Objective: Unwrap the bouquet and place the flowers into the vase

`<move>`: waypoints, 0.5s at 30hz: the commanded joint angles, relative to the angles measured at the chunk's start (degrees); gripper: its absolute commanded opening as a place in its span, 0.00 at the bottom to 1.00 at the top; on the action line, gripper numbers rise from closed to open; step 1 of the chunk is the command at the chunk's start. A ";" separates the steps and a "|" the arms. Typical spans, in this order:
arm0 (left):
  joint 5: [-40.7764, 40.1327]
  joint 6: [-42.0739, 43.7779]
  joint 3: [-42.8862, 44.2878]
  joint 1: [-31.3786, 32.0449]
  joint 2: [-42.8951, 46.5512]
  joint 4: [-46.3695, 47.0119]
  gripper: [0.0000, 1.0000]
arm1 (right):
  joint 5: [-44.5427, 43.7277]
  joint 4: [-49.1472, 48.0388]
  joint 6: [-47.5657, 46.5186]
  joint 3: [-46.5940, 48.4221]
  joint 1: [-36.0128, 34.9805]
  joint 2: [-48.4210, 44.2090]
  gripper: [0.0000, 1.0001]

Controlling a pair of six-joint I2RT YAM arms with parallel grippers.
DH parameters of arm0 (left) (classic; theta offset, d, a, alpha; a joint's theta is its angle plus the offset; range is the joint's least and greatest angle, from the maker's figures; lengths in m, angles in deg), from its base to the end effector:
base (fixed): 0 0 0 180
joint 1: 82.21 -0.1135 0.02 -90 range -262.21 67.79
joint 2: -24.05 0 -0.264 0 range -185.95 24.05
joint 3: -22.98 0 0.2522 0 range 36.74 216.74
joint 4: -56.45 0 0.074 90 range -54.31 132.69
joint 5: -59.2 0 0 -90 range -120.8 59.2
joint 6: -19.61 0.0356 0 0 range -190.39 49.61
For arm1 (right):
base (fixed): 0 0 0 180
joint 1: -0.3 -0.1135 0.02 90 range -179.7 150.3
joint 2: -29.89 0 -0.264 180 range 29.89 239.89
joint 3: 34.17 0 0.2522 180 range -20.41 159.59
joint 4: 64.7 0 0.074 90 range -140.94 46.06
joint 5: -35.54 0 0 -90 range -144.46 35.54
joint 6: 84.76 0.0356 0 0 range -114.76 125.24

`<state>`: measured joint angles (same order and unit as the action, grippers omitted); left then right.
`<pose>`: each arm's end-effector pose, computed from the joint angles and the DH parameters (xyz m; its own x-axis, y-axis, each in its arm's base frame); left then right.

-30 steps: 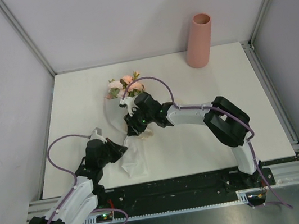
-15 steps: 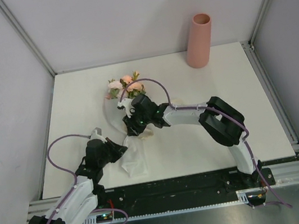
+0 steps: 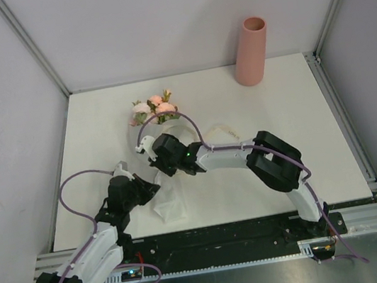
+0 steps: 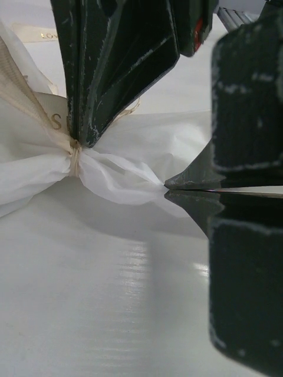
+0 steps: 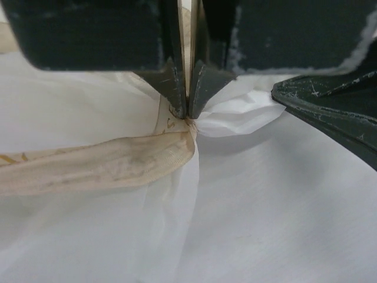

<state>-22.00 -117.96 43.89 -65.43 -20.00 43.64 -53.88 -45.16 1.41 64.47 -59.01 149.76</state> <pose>0.1426 -0.0487 0.1338 -0.6773 -0.5576 -0.4799 -0.1424 0.7393 -0.6581 0.2394 0.4040 0.1795 -0.2749 -0.5940 -0.7561 -0.8841 0.4651 -0.0440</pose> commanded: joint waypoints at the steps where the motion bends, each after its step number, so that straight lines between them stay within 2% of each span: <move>1: 0.43 0.05 0.11 0.45 1.00 0.98 0.00 | -14.04 0.48 -6.45 1.22 -3.26 2.36 0.01; 3: 0.26 0.03 -0.09 0.45 0.84 0.98 0.00 | -17.59 -1.62 -8.34 0.67 -5.07 1.14 0.00; 5: -0.10 0.07 -0.27 0.52 0.44 0.98 0.00 | -14.39 -3.03 -7.23 0.05 -5.04 -0.94 0.00; 11: -0.68 0.68 -0.24 0.52 -0.39 0.98 0.00 | 15.63 -3.18 7.57 -0.75 2.07 -4.10 0.00; 15: -0.97 0.96 -0.20 0.50 -0.41 1.06 0.00 | 27.48 -4.71 14.67 -2.79 6.19 -4.23 0.00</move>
<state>-22.28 -117.96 43.89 -65.43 -20.18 43.62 -44.37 -46.84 6.11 63.47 -55.97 148.69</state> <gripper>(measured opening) 0.003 0.009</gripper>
